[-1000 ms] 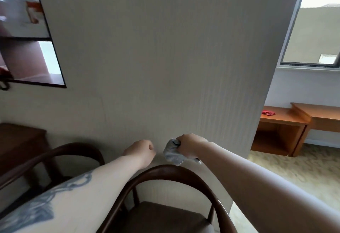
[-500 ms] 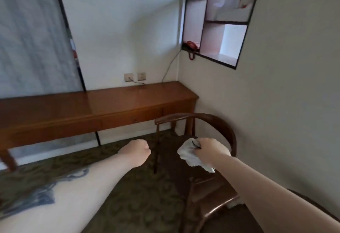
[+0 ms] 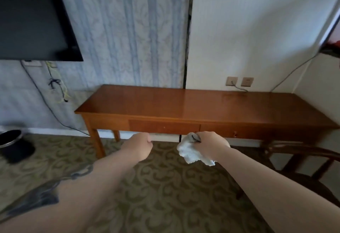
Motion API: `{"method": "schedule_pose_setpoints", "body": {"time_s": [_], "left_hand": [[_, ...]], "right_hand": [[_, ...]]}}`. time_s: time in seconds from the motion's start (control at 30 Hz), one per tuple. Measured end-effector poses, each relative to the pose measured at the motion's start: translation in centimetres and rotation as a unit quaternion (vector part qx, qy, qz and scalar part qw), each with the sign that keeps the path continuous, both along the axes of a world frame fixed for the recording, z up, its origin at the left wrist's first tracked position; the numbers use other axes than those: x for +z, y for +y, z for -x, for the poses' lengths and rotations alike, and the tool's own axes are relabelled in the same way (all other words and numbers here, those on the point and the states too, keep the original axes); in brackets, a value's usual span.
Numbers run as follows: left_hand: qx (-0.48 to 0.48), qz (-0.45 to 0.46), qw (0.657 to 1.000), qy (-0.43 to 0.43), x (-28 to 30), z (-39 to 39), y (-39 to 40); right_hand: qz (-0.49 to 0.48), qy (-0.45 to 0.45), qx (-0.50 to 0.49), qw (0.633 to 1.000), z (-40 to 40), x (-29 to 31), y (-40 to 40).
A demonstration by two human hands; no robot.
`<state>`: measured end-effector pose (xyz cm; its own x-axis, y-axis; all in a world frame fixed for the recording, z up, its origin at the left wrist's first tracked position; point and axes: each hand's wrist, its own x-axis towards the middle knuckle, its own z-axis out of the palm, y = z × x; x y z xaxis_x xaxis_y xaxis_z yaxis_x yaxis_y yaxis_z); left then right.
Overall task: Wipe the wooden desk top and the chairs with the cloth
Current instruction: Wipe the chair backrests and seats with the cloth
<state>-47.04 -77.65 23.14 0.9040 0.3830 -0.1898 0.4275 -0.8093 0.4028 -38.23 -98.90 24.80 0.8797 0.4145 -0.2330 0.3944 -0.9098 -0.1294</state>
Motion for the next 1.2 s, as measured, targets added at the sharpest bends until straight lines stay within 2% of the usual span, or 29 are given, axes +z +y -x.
{"method": "schedule_pose_setpoints", "body": {"time_s": [0.13,0.23,0.37,0.57,0.77,1.03,1.2], "left_hand": [[0.063,-0.024,0.998,-0.017,-1.0,-2.4,7.2],[0.101,-0.041,0.994,-0.008,-1.9,-5.2,12.4],[0.133,-0.018,0.991,-0.020,-2.6,-10.7,18.9],[0.167,-0.031,0.985,-0.022,-2.5,-19.9,27.8],[0.209,-0.009,0.978,-0.017,-3.0,-24.4,36.8],[0.186,-0.012,0.983,0.003,-3.7,-31.5,54.2],[0.160,-0.017,0.987,0.005,-3.2,-36.4,63.8]], "right_hand": [[-0.050,0.010,0.026,0.998,-5.3,-1.0,6.7],[-0.007,0.012,0.034,0.999,-9.8,-2.0,12.1],[-0.031,0.004,0.060,0.998,-17.3,-3.0,19.7],[-0.069,-0.004,0.116,0.991,-27.4,-2.0,30.0],[-0.072,-0.018,0.126,0.989,-32.9,-1.8,40.9],[-0.050,-0.003,0.123,0.991,-39.5,-4.3,57.3],[-0.038,-0.063,0.106,0.992,-43.8,-3.2,67.6]]}}
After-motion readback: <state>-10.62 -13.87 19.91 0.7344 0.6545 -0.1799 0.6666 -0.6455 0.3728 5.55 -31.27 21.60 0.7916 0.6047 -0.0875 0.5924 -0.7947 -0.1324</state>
